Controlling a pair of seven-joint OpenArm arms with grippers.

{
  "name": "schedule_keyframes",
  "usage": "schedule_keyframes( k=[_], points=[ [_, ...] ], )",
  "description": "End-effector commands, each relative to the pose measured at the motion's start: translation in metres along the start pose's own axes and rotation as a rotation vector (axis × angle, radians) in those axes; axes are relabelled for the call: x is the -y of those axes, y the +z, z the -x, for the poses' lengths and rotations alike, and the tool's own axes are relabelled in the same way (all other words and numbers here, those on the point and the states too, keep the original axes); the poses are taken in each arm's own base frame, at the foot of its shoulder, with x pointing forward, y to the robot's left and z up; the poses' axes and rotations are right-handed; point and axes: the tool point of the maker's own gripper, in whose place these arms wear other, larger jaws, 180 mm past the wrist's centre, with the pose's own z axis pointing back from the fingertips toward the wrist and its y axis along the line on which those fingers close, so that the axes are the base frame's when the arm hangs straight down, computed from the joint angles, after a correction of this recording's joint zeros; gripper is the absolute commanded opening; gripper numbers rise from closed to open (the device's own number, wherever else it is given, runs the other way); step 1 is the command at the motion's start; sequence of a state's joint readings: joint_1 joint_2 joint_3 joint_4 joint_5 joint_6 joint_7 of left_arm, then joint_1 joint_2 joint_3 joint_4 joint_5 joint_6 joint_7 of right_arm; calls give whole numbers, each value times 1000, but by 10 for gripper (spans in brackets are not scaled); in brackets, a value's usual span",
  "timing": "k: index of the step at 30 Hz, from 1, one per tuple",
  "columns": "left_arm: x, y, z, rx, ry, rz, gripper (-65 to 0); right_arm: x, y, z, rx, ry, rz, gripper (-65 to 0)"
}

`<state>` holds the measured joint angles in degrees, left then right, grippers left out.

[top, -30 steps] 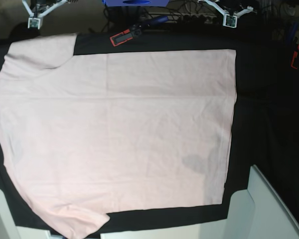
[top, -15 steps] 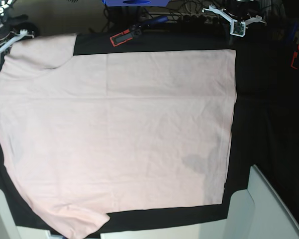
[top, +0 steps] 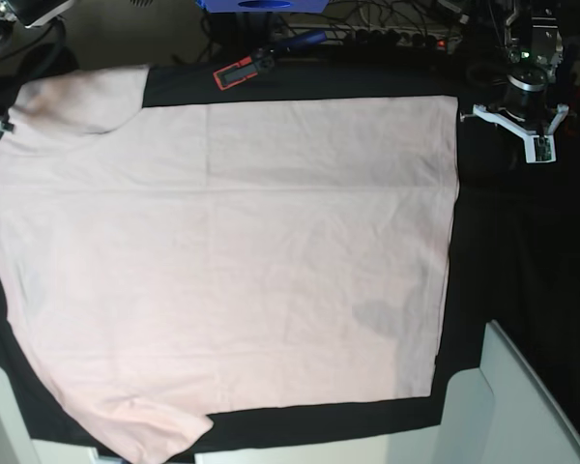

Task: Fold the T-shirt properly
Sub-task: 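Move both grippers down to the shirt's collar-side corners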

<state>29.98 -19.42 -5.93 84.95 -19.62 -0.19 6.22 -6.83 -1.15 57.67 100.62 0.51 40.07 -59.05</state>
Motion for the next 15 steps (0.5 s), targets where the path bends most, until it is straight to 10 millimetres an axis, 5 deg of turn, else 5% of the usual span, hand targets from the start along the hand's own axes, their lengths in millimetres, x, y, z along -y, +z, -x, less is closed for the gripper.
schedule_keyframes(
  k=[1,9,15],
  points=[
    [-8,-3,-15,44,-18,-10,-561,8,3,-5,20,-5,18,-280],
    [-12,-9,-13,41,-20,-18,-563,6,-30,42,-97,-190,-55,-279],
    [1,-7,-4,18,-23,60,-563,-5,-37,40,-89,-219,-99,-279]
  ],
)
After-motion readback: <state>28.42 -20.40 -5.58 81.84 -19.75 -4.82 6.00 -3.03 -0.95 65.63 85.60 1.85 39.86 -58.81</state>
